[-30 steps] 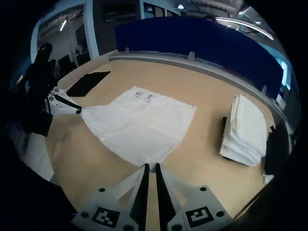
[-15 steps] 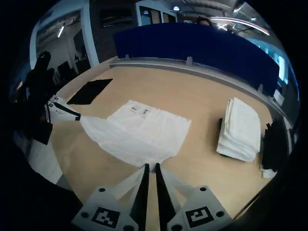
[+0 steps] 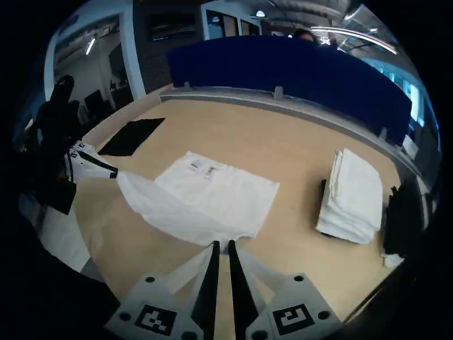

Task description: Fold towel

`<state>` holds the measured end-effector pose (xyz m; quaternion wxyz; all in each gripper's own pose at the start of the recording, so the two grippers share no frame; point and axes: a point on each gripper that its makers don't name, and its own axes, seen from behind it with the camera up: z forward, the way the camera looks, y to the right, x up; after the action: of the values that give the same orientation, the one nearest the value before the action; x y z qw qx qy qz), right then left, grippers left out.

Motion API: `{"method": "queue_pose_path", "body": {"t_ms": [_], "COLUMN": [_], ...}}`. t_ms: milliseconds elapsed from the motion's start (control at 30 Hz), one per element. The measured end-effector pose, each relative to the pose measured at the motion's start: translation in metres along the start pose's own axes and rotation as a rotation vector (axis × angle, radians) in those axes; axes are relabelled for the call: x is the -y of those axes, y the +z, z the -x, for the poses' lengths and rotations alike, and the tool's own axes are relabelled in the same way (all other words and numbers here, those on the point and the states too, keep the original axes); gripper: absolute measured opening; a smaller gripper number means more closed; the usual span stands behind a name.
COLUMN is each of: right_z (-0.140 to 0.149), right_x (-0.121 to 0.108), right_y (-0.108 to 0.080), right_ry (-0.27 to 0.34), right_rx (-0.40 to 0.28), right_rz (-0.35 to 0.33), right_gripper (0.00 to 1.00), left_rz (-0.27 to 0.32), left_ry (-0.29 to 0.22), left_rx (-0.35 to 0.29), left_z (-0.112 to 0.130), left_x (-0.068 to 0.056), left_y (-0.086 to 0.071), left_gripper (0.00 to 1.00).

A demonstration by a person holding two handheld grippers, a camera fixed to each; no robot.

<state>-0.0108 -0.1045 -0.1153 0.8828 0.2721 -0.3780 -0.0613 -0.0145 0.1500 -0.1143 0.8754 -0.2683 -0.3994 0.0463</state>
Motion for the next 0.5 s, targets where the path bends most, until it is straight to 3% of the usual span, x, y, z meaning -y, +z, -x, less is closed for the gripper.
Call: {"method": "queue_pose_path", "body": {"t_ms": [500], "right_z": [-0.042], "right_x": [-0.034], "right_y": [0.035], "right_ry": [-0.013], "right_rx": [-0.027], "right_rz": [0.026], "right_gripper": [0.12], "left_rz": [-0.046], "left_ry": [-0.028], "left_rx": [-0.013], "left_z": [-0.038], "left_x": [0.032], "left_y": [0.027], "left_gripper": [0.10]}}
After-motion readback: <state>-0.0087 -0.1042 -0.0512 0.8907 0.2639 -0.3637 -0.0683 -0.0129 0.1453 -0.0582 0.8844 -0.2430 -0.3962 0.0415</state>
